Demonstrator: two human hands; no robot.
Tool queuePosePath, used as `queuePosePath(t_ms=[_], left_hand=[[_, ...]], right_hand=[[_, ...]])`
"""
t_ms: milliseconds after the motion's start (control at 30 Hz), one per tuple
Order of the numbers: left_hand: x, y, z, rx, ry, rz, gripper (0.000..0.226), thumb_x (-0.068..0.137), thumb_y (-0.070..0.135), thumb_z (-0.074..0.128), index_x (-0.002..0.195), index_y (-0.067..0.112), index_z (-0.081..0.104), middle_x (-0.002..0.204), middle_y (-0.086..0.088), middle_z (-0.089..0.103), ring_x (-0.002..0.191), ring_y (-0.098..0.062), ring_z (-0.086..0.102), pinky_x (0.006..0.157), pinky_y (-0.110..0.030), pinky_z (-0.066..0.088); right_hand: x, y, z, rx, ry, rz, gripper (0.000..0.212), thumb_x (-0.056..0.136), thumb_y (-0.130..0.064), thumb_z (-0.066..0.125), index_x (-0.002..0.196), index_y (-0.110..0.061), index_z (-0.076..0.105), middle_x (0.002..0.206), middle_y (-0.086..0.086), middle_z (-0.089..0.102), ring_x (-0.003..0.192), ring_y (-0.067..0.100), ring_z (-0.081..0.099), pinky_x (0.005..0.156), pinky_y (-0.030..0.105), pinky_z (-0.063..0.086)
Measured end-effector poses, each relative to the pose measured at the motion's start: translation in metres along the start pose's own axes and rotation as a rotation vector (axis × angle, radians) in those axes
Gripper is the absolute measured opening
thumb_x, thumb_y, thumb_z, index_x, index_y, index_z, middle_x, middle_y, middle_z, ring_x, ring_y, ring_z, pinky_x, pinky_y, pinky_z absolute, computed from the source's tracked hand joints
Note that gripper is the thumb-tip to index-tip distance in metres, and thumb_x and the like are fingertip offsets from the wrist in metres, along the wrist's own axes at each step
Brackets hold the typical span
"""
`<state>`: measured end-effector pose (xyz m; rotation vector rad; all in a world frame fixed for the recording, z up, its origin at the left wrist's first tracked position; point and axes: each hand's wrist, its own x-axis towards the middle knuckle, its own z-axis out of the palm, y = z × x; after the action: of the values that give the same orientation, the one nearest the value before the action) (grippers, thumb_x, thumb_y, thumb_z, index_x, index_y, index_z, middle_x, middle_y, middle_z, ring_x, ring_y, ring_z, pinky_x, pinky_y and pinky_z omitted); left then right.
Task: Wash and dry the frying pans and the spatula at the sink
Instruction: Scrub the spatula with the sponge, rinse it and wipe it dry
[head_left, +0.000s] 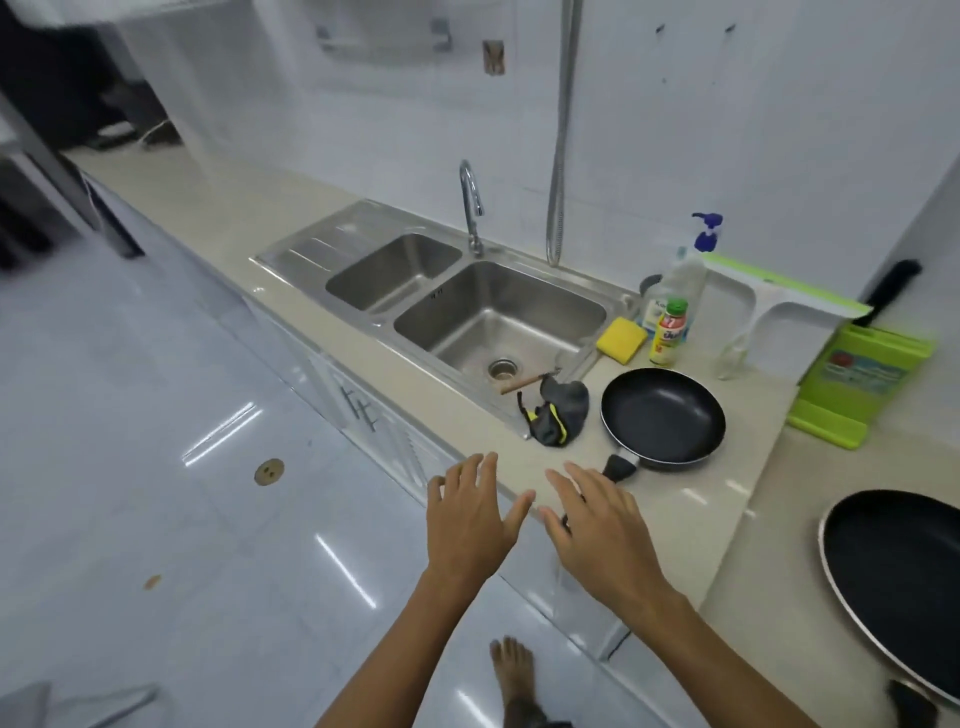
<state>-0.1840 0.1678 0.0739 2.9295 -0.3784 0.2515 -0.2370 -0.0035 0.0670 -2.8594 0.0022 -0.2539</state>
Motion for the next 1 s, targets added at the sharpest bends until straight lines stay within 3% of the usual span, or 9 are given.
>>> queuePosePath(t_ms=[133, 267, 400, 500, 667, 767, 833, 900, 1000], left_hand=[[0.083, -0.034, 0.019, -0.008, -0.024, 0.007, 0.075, 0.093, 0.075, 0.032, 0.137, 0.020, 0.057, 0.135, 0.001, 0.064, 0.122, -0.022, 0.060, 0.102, -0.044, 0.045], [0.151, -0.063, 0.039, 0.008, -0.080, 0.052, 0.077, 0.092, 0.076, 0.032, 0.131, 0.017, 0.062, 0.127, 0.000, 0.068, 0.113, -0.023, 0.065, 0.095, -0.044, 0.048], [0.223, -0.077, 0.060, 0.027, -0.128, 0.124, 0.070, 0.091, 0.072, 0.041, 0.125, 0.016, 0.066, 0.118, -0.002, 0.071, 0.106, -0.024, 0.068, 0.089, -0.043, 0.050], [0.270, -0.079, 0.082, 0.003, -0.204, 0.233, 0.066, 0.090, 0.069, 0.044, 0.121, 0.016, 0.067, 0.112, -0.002, 0.072, 0.100, -0.024, 0.069, 0.084, -0.043, 0.050], [0.339, -0.084, 0.124, -0.023, -0.328, 0.445, 0.064, 0.088, 0.066, 0.044, 0.117, 0.015, 0.068, 0.102, -0.003, 0.073, 0.090, -0.026, 0.070, 0.079, -0.043, 0.051], [0.375, -0.094, 0.142, -0.006, -0.392, 0.497, 0.067, 0.088, 0.067, 0.039, 0.116, 0.014, 0.069, 0.100, -0.004, 0.073, 0.089, -0.026, 0.069, 0.078, -0.045, 0.052], [0.396, -0.103, 0.148, -0.008, -0.471, 0.529, 0.071, 0.089, 0.067, 0.032, 0.123, 0.014, 0.066, 0.108, -0.006, 0.072, 0.097, -0.027, 0.068, 0.085, -0.046, 0.050], [0.414, -0.110, 0.157, -0.003, -0.532, 0.574, 0.073, 0.094, 0.067, 0.028, 0.139, 0.015, 0.053, 0.128, -0.007, 0.064, 0.117, -0.027, 0.061, 0.099, -0.047, 0.043], [0.436, -0.108, 0.173, 0.016, -0.631, 0.634, 0.070, 0.100, 0.065, 0.031, 0.149, 0.016, 0.038, 0.143, -0.009, 0.053, 0.132, -0.028, 0.048, 0.108, -0.045, 0.033]], right_hand=[[0.089, -0.010, 0.027, 0.040, 0.013, 0.061, 0.053, 0.099, -0.051, 0.038, 0.130, -0.017, 0.064, 0.131, 0.008, 0.066, 0.117, 0.028, 0.065, 0.088, 0.044, 0.058], [0.164, -0.018, 0.047, 0.095, 0.003, 0.106, 0.041, 0.096, -0.041, 0.062, 0.127, -0.015, 0.064, 0.125, 0.007, 0.066, 0.111, 0.028, 0.065, 0.081, 0.043, 0.059], [0.223, -0.015, 0.062, 0.101, -0.005, 0.210, 0.040, 0.096, -0.046, 0.051, 0.123, -0.019, 0.064, 0.121, 0.003, 0.066, 0.101, 0.028, 0.065, 0.076, 0.043, 0.056], [0.249, -0.001, 0.079, 0.063, 0.000, 0.326, 0.032, 0.092, -0.039, 0.062, 0.116, -0.017, 0.064, 0.114, 0.005, 0.066, 0.092, 0.032, 0.064, 0.071, 0.044, 0.055], [0.286, 0.009, 0.096, -0.016, 0.015, 0.547, 0.033, 0.091, -0.031, 0.064, 0.121, -0.016, 0.063, 0.113, 0.004, 0.064, 0.093, 0.031, 0.064, 0.078, 0.042, 0.055], [0.315, 0.009, 0.097, -0.038, 0.027, 0.644, 0.039, 0.096, -0.034, 0.061, 0.131, -0.018, 0.058, 0.123, 0.005, 0.061, 0.100, 0.031, 0.062, 0.081, 0.043, 0.055], [0.339, 0.016, 0.098, -0.048, 0.046, 0.703, 0.040, 0.097, -0.033, 0.060, 0.133, -0.016, 0.057, 0.125, 0.009, 0.060, 0.101, 0.035, 0.061, 0.082, 0.047, 0.055], [0.360, 0.025, 0.097, -0.069, 0.100, 0.760, 0.040, 0.095, -0.030, 0.064, 0.130, -0.012, 0.059, 0.122, 0.015, 0.061, 0.098, 0.040, 0.061, 0.080, 0.049, 0.055], [0.382, 0.050, 0.093, -0.136, 0.137, 0.831, 0.039, 0.092, -0.027, 0.067, 0.124, -0.006, 0.061, 0.117, 0.021, 0.060, 0.094, 0.044, 0.059, 0.078, 0.050, 0.053]])
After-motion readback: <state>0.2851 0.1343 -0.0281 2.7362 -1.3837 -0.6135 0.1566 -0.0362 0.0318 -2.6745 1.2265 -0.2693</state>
